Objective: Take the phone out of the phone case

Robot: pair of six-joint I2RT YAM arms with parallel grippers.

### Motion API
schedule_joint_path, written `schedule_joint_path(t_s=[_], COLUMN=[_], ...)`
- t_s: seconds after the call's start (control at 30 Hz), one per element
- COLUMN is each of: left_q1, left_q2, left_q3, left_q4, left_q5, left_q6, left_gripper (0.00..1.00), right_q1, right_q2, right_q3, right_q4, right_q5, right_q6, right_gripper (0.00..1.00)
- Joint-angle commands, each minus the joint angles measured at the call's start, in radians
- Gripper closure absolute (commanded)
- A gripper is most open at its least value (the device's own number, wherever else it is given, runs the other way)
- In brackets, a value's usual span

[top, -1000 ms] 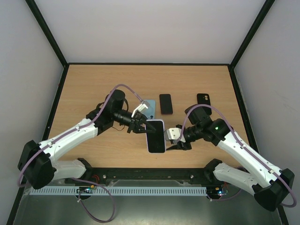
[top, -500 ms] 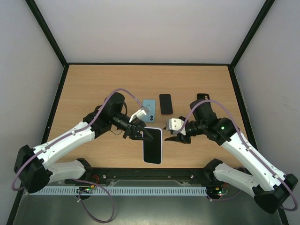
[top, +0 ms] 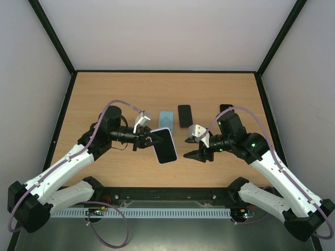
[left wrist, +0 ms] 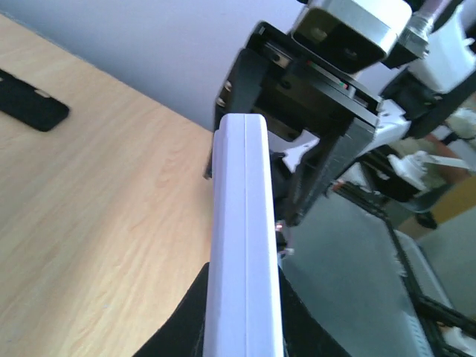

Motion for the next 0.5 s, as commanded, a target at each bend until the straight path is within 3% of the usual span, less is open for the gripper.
schedule_joint_path(t_s=[0.0, 0.1, 0.33, 0.47], left_q1=[0.010, 0.033, 0.035, 0.035], left_q2=[-0.008, -0.014, -0.048, -0.043], left_q3=[-0.012, -0.020, -0.069, -0.082], left_q4=[-0.027, -0.047, 0.074, 0.146], left_q5=[-0.157, -0.119, -0.057, -0.024], left_q6=[0.117, 0.128, 0.029, -0.016], left_gripper=[0.98, 0.98, 0.98, 0.98], right_q1=[-0.002, -0.002, 0.005, 0.010], right_q2=[0.000, 0.038, 0.130, 0.174], right_q3=[-0.075, -0.095, -0.116, -0.103], right_q4=[0.014, 0.016, 0.088, 0.091], right_q5=[0.055, 0.094, 0.074, -0.014], right_q6=[0.051, 0.030, 0.040, 0.020], right_gripper=[0.43, 0.47, 0.56, 0.56])
